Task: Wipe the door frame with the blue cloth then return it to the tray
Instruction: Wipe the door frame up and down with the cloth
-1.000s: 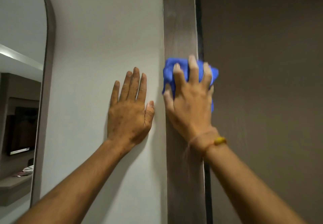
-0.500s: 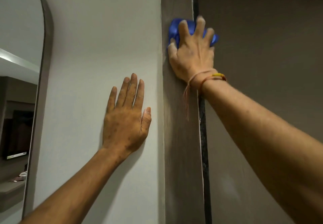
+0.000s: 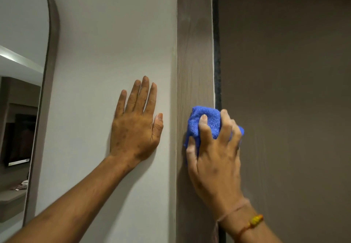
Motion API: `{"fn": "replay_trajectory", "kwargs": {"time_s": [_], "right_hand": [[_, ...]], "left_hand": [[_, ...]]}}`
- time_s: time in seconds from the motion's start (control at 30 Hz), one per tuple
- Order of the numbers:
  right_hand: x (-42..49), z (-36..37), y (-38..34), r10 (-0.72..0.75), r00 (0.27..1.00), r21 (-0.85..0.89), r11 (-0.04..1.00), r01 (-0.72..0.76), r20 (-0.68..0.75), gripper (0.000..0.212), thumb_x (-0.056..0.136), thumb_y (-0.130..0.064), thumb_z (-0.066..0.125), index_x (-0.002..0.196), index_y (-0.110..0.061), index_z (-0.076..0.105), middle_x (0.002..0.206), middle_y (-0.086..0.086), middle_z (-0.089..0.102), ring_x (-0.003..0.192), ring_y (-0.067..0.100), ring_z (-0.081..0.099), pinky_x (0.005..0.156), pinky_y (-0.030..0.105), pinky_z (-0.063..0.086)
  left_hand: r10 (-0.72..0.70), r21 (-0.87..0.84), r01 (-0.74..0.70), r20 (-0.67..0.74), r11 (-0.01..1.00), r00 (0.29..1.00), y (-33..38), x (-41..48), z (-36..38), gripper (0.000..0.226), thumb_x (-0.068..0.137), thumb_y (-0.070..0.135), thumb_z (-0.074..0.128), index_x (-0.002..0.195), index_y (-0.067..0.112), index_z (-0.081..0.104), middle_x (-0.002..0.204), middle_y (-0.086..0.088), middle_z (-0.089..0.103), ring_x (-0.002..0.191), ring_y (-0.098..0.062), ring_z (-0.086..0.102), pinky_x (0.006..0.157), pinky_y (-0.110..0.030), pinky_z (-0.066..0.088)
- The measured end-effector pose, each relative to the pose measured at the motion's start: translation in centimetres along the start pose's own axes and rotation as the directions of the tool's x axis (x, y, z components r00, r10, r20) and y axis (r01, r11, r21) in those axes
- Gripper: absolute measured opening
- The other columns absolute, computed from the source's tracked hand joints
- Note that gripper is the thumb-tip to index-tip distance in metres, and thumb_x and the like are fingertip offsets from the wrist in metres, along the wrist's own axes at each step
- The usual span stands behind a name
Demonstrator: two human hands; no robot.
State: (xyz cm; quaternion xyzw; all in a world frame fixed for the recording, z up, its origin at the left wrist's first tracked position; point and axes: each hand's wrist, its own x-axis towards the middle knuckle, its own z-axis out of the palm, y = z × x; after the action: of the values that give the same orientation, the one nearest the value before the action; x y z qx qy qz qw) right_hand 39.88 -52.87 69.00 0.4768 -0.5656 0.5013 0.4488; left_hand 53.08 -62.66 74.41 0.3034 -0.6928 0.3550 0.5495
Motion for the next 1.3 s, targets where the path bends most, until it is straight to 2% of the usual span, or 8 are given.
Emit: {"fn": "replay_trajectory", "kwargs": {"time_s": [0.17, 0.33, 0.5, 0.7, 0.83, 1.03, 1.2, 1.3], "right_hand": [[6.5, -0.6, -0.6, -0.114, 0.993, -0.08, 0.99, 0.116, 0.033, 0.046, 0.09, -0.035, 0.047, 0.133, -0.021, 0.036, 0.151, 0.023, 0.021, 0.136, 0.045, 0.017, 0.094, 0.068, 0.04], [14.7, -0.6, -3.3, -0.085, 0.996, -0.179, 0.98, 0.082, -0.01, 0.042, 0.09, -0.034, 0.042, 0.13, -0.021, 0.034, 0.148, 0.023, 0.021, 0.134, 0.046, 0.018, 0.097, 0.069, 0.035], [7.1, 0.8, -2.7, -0.06, 0.995, -0.154, 0.987, 0.048, -0.074, 0.044, 0.091, -0.035, 0.042, 0.132, -0.021, 0.036, 0.151, 0.023, 0.024, 0.137, 0.046, 0.02, 0.097, 0.067, 0.037], [-1.9, 0.6, -0.8, -0.099, 0.992, -0.184, 0.977, 0.111, 0.076, 0.042, 0.085, -0.037, 0.04, 0.124, -0.022, 0.042, 0.144, 0.026, 0.039, 0.13, 0.044, 0.026, 0.085, 0.063, 0.049], [3.7, -0.2, -0.8, -0.194, 0.977, -0.165, 0.965, 0.205, 0.085, 0.044, 0.087, -0.039, 0.04, 0.128, -0.021, 0.039, 0.147, 0.025, 0.031, 0.133, 0.046, 0.025, 0.088, 0.065, 0.044], [15.6, -0.7, -3.8, -0.146, 0.989, -0.214, 0.965, 0.149, 0.029, 0.041, 0.09, -0.038, 0.041, 0.127, -0.023, 0.035, 0.147, 0.022, 0.023, 0.133, 0.045, 0.02, 0.097, 0.068, 0.036], [7.7, 0.6, -2.8, -0.09, 0.996, -0.164, 0.983, 0.085, -0.025, 0.045, 0.09, -0.037, 0.041, 0.132, -0.022, 0.034, 0.15, 0.022, 0.023, 0.137, 0.044, 0.018, 0.096, 0.068, 0.036], [0.5, 0.8, -1.9, -0.087, 0.996, -0.177, 0.98, 0.088, 0.014, 0.044, 0.087, -0.037, 0.039, 0.128, -0.021, 0.042, 0.147, 0.025, 0.034, 0.134, 0.044, 0.025, 0.089, 0.065, 0.045]], "left_hand": [[-0.004, -0.003, 0.004, 0.013, 1.0, 1.0, 0.1, 0.0, 0.0, 0.066, 0.09, 0.041, 0.019, 0.148, 0.014, 0.003, 0.159, -0.008, 0.002, 0.146, -0.021, -0.002, 0.119, -0.043, 0.003], [-0.005, 0.005, 0.005, 0.009, 1.0, 1.0, 0.1, -0.1, 0.0, 0.066, 0.09, 0.042, 0.018, 0.148, 0.015, 0.003, 0.159, -0.008, 0.002, 0.146, -0.022, -0.002, 0.119, -0.043, 0.003], [0.009, 0.003, -0.009, 0.007, 1.0, 1.0, 0.0, -0.1, -0.1, 0.066, 0.09, 0.04, 0.02, 0.148, 0.013, 0.005, 0.159, -0.01, 0.005, 0.146, -0.022, 0.001, 0.119, -0.044, 0.004], [0.005, 0.0, -0.005, -0.013, 1.0, 1.0, 0.1, -0.1, 0.0, 0.065, 0.09, 0.039, 0.02, 0.148, 0.013, 0.006, 0.159, -0.01, 0.006, 0.146, -0.022, 0.002, 0.119, -0.044, 0.006], [-0.006, -0.002, 0.006, 0.014, 1.0, 1.0, 0.1, -0.1, 0.0, 0.066, 0.09, 0.042, 0.018, 0.148, 0.015, 0.002, 0.159, -0.009, 0.001, 0.146, -0.021, -0.003, 0.12, -0.043, 0.003], [0.0, 0.001, 0.0, 0.009, 1.0, 1.0, 0.0, -0.1, 0.0, 0.065, 0.091, 0.042, 0.017, 0.148, 0.016, 0.003, 0.159, -0.008, 0.002, 0.146, -0.021, -0.002, 0.119, -0.042, 0.002], [0.014, -0.001, -0.014, 0.005, 1.0, 1.0, 0.0, -0.1, 0.0, 0.065, 0.091, 0.042, 0.017, 0.148, 0.015, 0.004, 0.159, -0.009, 0.004, 0.146, -0.021, 0.0, 0.119, -0.042, 0.002], [0.017, -0.007, -0.017, -0.01, 1.0, 1.0, 0.0, -0.1, -0.1, 0.065, 0.09, 0.041, 0.017, 0.148, 0.013, 0.006, 0.159, -0.01, 0.005, 0.146, -0.022, 0.002, 0.119, -0.042, 0.003]]}}
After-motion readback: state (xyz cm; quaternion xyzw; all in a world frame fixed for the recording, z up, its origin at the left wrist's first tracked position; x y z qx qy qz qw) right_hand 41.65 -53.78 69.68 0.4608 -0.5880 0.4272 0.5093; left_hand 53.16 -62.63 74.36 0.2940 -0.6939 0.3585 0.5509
